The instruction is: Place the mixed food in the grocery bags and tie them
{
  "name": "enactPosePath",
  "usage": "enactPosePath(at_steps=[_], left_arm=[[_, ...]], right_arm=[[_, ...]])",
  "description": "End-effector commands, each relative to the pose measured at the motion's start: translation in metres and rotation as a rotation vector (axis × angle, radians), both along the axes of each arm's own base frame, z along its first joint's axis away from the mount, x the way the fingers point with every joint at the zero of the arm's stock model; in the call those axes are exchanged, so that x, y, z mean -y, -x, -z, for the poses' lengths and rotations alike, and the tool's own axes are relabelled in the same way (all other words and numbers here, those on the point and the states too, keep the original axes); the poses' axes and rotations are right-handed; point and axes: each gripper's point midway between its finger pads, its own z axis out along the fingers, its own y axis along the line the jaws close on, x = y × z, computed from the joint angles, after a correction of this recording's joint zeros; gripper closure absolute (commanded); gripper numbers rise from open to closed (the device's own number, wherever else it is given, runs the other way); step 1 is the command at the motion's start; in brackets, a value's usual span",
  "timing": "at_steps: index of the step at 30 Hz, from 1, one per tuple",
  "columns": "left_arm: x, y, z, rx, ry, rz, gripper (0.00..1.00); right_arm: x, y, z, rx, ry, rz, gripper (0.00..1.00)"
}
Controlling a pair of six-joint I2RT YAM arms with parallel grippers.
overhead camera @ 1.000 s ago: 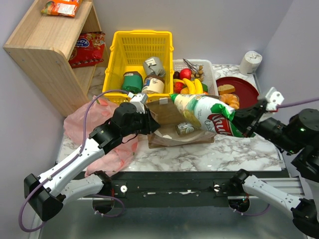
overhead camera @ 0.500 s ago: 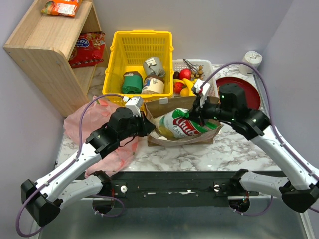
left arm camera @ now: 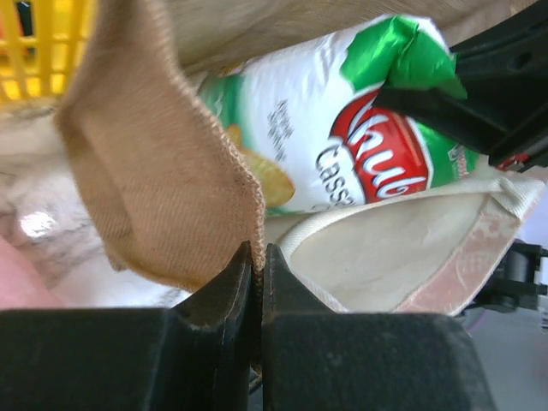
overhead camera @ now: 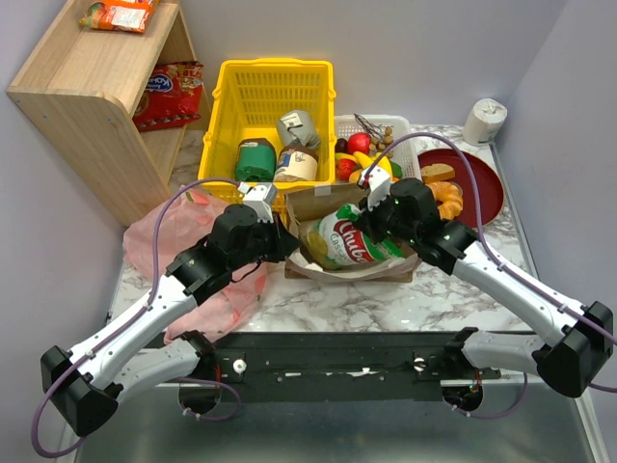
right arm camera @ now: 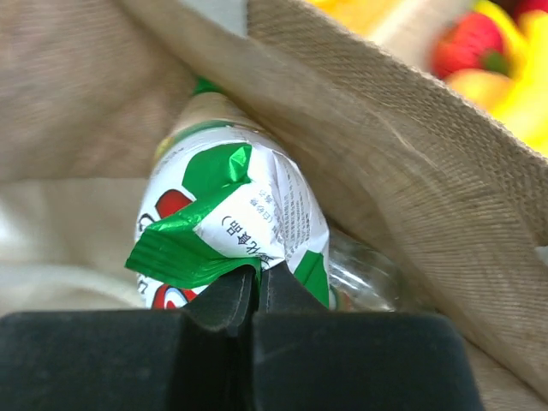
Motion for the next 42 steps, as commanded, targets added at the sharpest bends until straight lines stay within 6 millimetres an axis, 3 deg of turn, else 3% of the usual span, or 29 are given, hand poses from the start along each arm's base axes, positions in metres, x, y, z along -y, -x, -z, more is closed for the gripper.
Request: enactPosePath(at_steps=[1,2,4,7,8,10,14,16,18,21,23,24,27,32,34,37,40,41,42], left_arm=[[-0.007,-0.006,-0.018,0.054,-0.013,-0.033,1.0],[-0.007,-0.006,-0.018,0.059,-0.01,-0.033,1.0],[-0.01,-0.01,-0.016,0.058,-0.024,-0.054,1.0],[-0.01,-0.01,-0.011,0.04,-0.043,-0.052,1.0],[-0.009,-0.01,-0.009,0.035,-0.046,-0.049,1.0],[-0.007,-0.01,-0.007,0.031,-0.042,-0.043,1.0],[-0.003,-0.013,-0.008,0.032,-0.036,-0.041,1.0],[-0.002,-0.014,-0.01,0.038,-0.033,-0.041,1.0],[-0.001,-0.016,-0.01,0.038,-0.036,-0.039,1.0],[-0.001,-0.018,-0.011,0.042,-0.049,-0.037,1.0],[-0.001,-0.019,-0.01,0.044,-0.062,-0.033,1.0],[0.0,-0.019,-0.01,0.04,-0.07,-0.03,1.0],[0.001,-0.019,-0.009,0.045,-0.077,-0.022,1.0],[0.005,-0.018,-0.009,0.051,-0.079,0.011,1.0],[0.004,-0.018,-0.009,0.058,-0.081,0.016,1.0],[0.008,-0.017,-0.009,0.073,-0.086,0.047,1.0],[0.017,-0.014,-0.011,0.082,-0.084,0.114,1.0],[0.019,-0.013,-0.011,0.096,-0.094,0.142,1.0],[0.022,-0.013,-0.012,0.098,-0.095,0.162,1.0]], right_arm=[[0.092,-0.005,0.068,-0.114,0.393,0.383,0.91],[0.099,-0.006,0.072,-0.123,0.405,0.435,0.82],[0.105,-0.004,0.083,-0.15,0.447,0.455,0.74],[0.104,-0.002,0.081,-0.166,0.453,0.446,0.46],[0.1,0.0,0.076,-0.169,0.433,0.425,0.32],[0.092,0.001,0.061,-0.157,0.384,0.389,0.23],[0.058,0.016,0.004,-0.119,0.163,0.221,0.01],[0.05,0.024,-0.018,-0.114,0.091,0.175,0.0],[0.042,0.034,-0.051,-0.092,-0.009,0.134,0.0],[0.052,0.042,-0.09,-0.059,-0.083,0.186,0.0],[0.072,0.044,-0.099,-0.067,-0.067,0.288,0.0],[0.08,0.045,-0.118,-0.045,-0.083,0.324,0.01],[0.11,0.048,-0.11,-0.101,0.011,0.447,0.04],[0.152,0.052,-0.059,-0.254,0.127,0.614,0.05],[0.158,0.055,-0.045,-0.285,0.14,0.645,0.05],[0.152,0.05,-0.042,-0.275,0.092,0.64,0.05],[0.143,0.042,-0.025,-0.29,0.082,0.625,0.12],[0.145,0.04,-0.018,-0.294,0.103,0.627,0.21],[0.147,0.035,-0.013,-0.292,0.13,0.634,0.22]])
